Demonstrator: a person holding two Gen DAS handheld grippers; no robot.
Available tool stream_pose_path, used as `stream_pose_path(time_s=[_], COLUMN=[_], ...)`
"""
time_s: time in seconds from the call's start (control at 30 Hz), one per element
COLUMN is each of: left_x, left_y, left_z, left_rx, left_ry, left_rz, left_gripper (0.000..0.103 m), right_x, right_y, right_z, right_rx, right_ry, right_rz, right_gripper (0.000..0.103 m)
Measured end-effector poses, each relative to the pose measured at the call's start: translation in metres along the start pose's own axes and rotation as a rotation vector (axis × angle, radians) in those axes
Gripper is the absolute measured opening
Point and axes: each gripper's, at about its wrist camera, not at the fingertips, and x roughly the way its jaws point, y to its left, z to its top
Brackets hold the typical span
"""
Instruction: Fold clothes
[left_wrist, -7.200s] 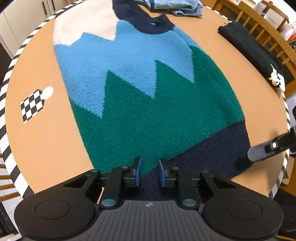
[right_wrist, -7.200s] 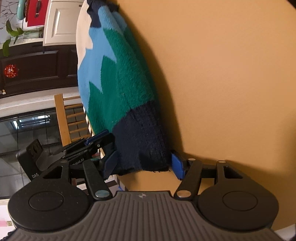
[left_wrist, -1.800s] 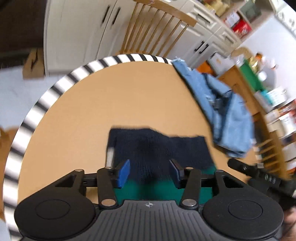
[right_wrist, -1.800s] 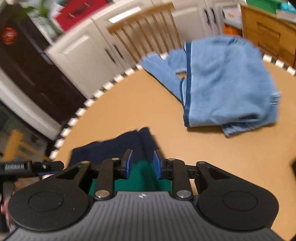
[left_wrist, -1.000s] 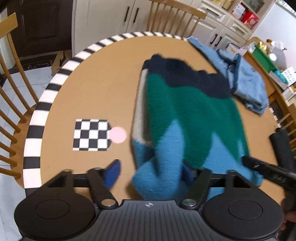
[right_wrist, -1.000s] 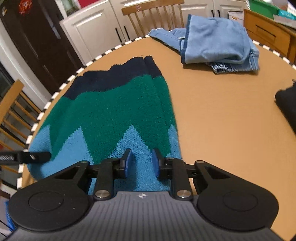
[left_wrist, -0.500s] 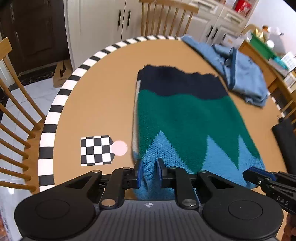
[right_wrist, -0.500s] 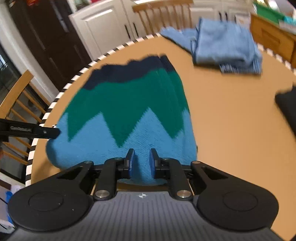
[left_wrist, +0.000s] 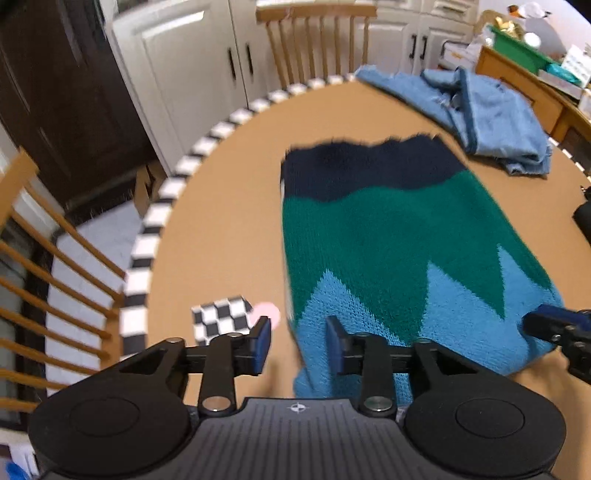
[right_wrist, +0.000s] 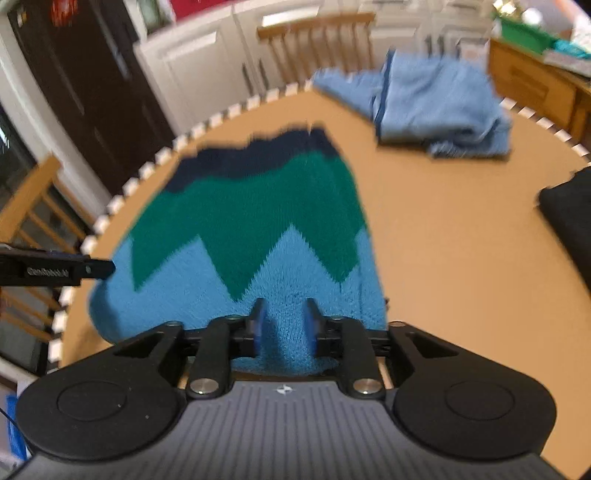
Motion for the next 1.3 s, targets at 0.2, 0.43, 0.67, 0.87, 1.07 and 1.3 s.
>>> stream_pose_path(time_s=[0.2, 0.43, 0.67, 0.87, 1.07, 1.3], left_x=[-0.041, -0.039, 0.005, 0.044, 0.074, 0.101], left_y=[-0.016, -0.037, -0.028, -0.009, -0.003, -0.009], left_z=[0.001, 0.030, 0.068, 0.084, 0.100, 0.141], left_rx=[0.138, 0.405, 0.672, 0.906, 1.050, 1.031], left_ry=[-0.059, -0.109, -0.170, -0.197, -0.209, -0.220], left_rz=[0.034, -0.027, -0.074, -0.217, -0.310, -0.402], left_gripper=[0.061, 0.069, 0.076, 0.077, 0.078, 0.082], right_x=[-0.049, -0.076, -0.077, -0.052, -0.041, -0.037], right_y=[-0.005, -0.017, 0.017, 0.045, 0.073, 0.076], right_z=[-0.028, -0.057, -0.071, -0.089, -0.104, -0.114], right_rx=[0.023, 0.261, 0.395, 0.743, 0.909, 1.124], right_ry=[-0.025, -0.042, -0.112, -0.180, -0.221, -0.324], right_rz=[-0.012, -0.057, -0.216, -0.191, -0.220, -0.151], right_gripper=[0.046, 0.047, 0.063, 0.063, 0.063, 0.063])
